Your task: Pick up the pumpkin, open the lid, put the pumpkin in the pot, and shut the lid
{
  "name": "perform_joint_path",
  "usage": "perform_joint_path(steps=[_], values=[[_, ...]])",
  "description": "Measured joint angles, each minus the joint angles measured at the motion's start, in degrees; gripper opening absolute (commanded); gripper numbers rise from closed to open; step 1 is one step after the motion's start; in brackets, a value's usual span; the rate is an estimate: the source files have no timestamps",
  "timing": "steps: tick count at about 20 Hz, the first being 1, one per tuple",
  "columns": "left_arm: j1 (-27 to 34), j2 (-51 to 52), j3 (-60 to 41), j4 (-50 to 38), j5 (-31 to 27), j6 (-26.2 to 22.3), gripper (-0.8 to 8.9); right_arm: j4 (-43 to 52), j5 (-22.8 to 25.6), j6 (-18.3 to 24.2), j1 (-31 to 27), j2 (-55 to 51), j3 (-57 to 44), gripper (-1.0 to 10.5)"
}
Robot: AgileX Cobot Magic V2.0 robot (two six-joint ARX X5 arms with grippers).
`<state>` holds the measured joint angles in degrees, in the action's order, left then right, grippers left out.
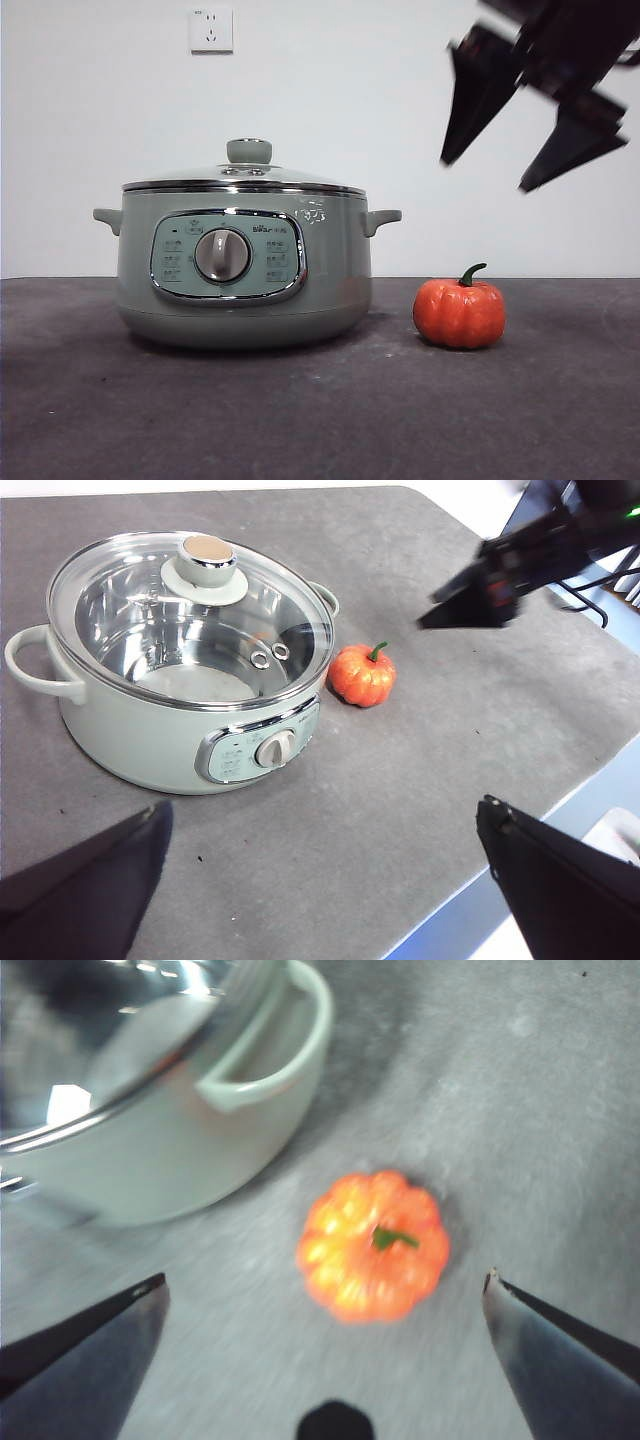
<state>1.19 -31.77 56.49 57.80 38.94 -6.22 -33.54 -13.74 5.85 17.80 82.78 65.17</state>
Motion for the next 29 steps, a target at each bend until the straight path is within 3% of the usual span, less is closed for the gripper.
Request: perform_joint_path(steps=[14, 16, 17, 18, 20, 26, 29], values=[[0.0, 0.0, 0.0, 0.0, 0.0, 0.1, 7.27, 10.0, 4.8, 0.1, 2.1, 19.0, 0.0, 7.4], [0.0, 0.0, 0.0, 0.0, 0.0, 0.1, 7.27, 10.0, 4.8, 0.1, 2.1, 20.0, 0.0, 6.4], [0.0, 0.0, 0.0, 0.0, 0.0, 0.1, 7.27, 10.0, 4.8, 0.1, 2.1, 20.0, 0.0, 5.2], [0.0, 0.0, 0.0, 0.0, -0.2, 0.1, 7.27, 10.0, 4.8, 0.0, 2.1, 20.0, 0.0, 3.8], [0.0, 0.0, 0.0, 0.0, -1.1, 0.1, 7.27, 9.4, 4.7, -0.7, 2.1, 20.0, 0.0, -0.1], [0.0, -0.3, 0.0, -0.5, -5.2, 0.2, 7.23, 5.4, 4.8, -1.9, 2.1, 18.5, 0.1, -0.1], [0.0, -3.3, 0.0, -4.1, -5.8, 0.2, 7.23, 3.0, 4.8, -2.2, 2.1, 12.2, 0.1, -0.1]])
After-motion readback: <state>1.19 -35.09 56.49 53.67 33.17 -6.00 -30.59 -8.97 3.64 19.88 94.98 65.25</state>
